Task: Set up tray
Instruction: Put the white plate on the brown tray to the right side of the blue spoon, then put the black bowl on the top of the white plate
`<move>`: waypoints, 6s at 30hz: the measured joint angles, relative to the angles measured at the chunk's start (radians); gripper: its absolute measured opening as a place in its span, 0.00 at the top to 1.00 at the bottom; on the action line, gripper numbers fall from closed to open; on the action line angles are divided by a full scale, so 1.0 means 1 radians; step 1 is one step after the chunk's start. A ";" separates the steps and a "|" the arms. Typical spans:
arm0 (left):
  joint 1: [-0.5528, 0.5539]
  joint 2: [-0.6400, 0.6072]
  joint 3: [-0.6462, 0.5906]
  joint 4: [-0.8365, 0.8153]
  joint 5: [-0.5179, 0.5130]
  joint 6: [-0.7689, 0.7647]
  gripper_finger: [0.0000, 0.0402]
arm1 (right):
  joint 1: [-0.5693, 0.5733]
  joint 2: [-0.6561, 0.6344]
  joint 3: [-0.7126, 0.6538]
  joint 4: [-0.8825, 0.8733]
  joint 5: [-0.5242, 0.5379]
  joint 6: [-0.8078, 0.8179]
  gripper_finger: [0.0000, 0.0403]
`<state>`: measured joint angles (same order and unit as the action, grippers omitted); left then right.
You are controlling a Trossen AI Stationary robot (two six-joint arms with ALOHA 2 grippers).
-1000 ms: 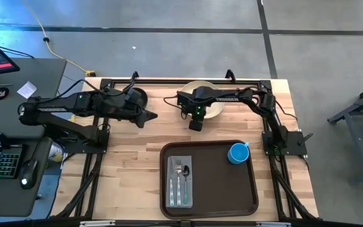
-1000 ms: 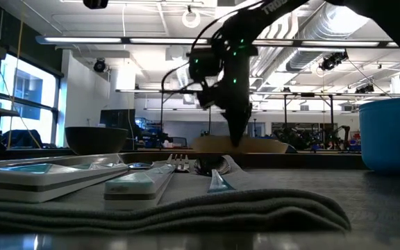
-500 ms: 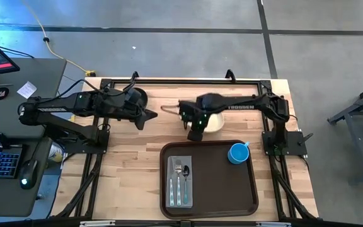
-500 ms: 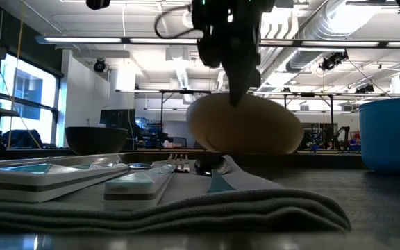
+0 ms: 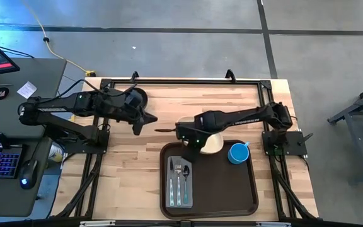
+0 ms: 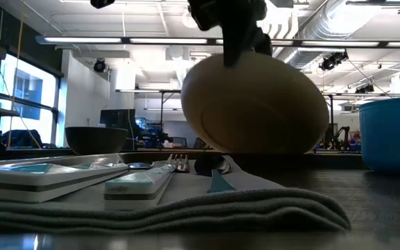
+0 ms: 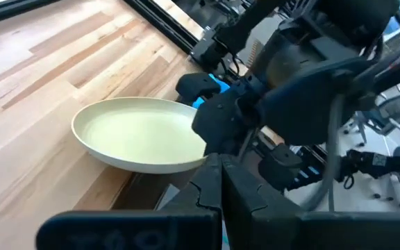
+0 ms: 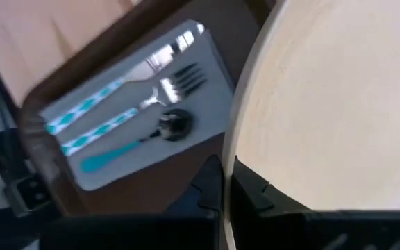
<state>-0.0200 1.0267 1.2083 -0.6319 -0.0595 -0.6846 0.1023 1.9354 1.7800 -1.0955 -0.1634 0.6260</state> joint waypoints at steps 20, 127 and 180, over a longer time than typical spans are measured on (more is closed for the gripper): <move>0.000 0.000 0.000 0.001 0.024 -0.167 0.87 | 0.212 0.000 0.007 0.012 -0.082 0.051 1.00; -0.212 0.108 0.000 0.063 -0.099 -0.408 0.87 | 0.633 0.108 -0.292 0.390 -0.048 0.250 0.99; -0.187 0.108 0.003 -0.036 -0.216 -0.330 0.87 | 0.607 -0.196 -0.292 0.276 0.038 0.451 0.54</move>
<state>-0.2066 1.1343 1.2113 -0.6681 -0.2753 -1.0144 0.7097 1.7395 1.4883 -0.8196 -0.1250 1.0774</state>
